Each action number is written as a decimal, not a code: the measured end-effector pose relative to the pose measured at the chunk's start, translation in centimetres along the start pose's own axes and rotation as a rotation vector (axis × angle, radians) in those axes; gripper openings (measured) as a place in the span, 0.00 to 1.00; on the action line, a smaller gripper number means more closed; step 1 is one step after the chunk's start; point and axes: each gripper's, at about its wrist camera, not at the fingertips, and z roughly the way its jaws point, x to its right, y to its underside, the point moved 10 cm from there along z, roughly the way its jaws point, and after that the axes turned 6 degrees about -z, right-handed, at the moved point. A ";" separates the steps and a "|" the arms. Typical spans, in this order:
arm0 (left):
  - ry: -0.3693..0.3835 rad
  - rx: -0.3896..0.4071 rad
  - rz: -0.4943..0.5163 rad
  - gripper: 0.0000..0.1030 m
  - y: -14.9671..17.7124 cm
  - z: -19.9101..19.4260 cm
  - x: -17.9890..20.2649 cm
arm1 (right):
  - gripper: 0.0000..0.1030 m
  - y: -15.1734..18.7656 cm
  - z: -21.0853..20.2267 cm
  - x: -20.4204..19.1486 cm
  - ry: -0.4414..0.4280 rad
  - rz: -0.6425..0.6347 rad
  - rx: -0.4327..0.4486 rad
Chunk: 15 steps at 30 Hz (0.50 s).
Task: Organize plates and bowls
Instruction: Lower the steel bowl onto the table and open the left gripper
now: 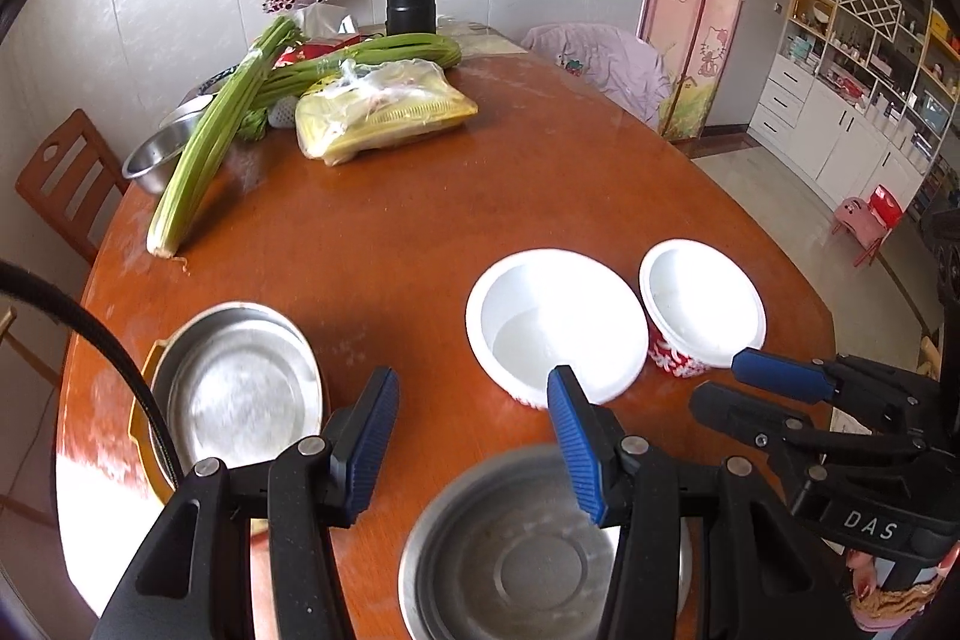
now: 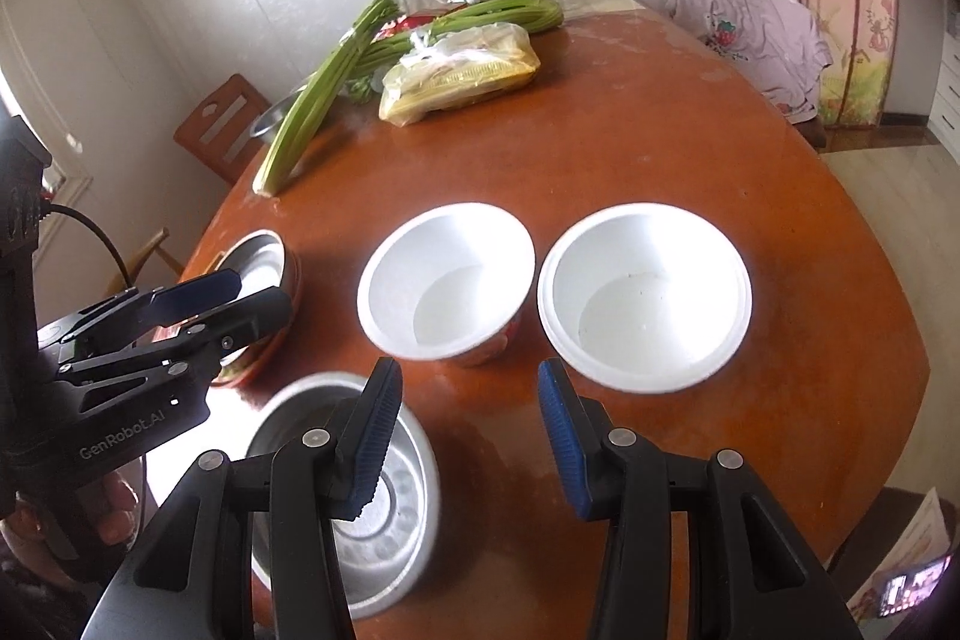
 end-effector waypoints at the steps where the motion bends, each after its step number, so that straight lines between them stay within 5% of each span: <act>1: 0.002 0.000 0.010 0.50 -0.5 0.2 0.0 | 0.47 -0.2 0.0 -0.1 -0.003 0.004 0.000; 15: 0.025 -0.069 0.041 0.50 -3.5 4.5 -1.0 | 0.47 -1.8 2.3 0.0 0.026 0.103 -0.036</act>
